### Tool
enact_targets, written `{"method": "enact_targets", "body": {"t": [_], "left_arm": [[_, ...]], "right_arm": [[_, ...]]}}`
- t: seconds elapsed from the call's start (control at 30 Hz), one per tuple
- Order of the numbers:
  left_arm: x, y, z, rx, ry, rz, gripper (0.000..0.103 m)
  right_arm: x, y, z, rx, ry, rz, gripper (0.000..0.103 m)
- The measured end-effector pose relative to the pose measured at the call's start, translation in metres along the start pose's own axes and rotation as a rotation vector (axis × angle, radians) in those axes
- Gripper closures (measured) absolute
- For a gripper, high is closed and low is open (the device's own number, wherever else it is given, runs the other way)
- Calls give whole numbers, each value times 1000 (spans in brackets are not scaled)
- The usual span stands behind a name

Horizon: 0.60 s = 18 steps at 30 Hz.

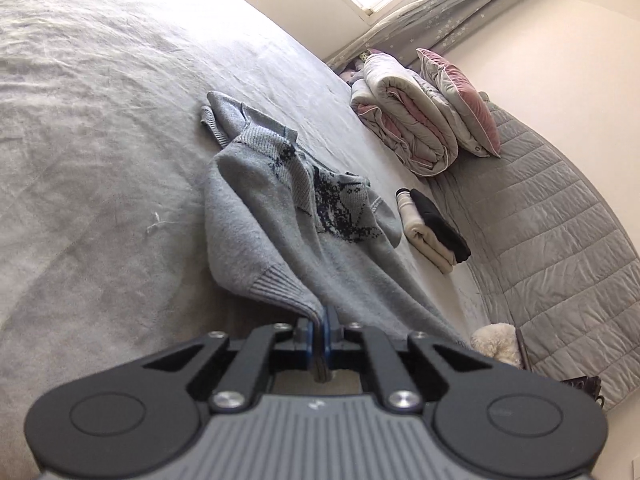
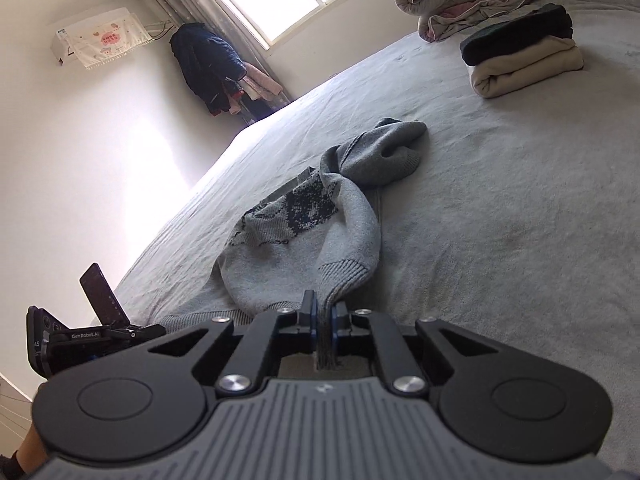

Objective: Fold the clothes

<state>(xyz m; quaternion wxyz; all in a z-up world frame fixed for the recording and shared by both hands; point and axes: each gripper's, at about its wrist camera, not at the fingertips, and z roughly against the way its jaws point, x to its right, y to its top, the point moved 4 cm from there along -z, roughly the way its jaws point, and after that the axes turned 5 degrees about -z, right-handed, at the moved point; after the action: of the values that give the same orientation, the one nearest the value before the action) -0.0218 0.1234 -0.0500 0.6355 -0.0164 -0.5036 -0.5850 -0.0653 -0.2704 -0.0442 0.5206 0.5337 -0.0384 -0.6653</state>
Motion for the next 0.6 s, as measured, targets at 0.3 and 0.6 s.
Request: {"method": "enact_targets", "body": {"t": [0.3, 0.6], "left_arm": [[-11, -9, 50, -42, -113, 191, 99], [-21, -37, 56, -125, -87, 223, 99]], "right_arm": [[0, 9, 28, -57, 24, -172, 95], [20, -3, 46, -107, -27, -239, 95]]}}
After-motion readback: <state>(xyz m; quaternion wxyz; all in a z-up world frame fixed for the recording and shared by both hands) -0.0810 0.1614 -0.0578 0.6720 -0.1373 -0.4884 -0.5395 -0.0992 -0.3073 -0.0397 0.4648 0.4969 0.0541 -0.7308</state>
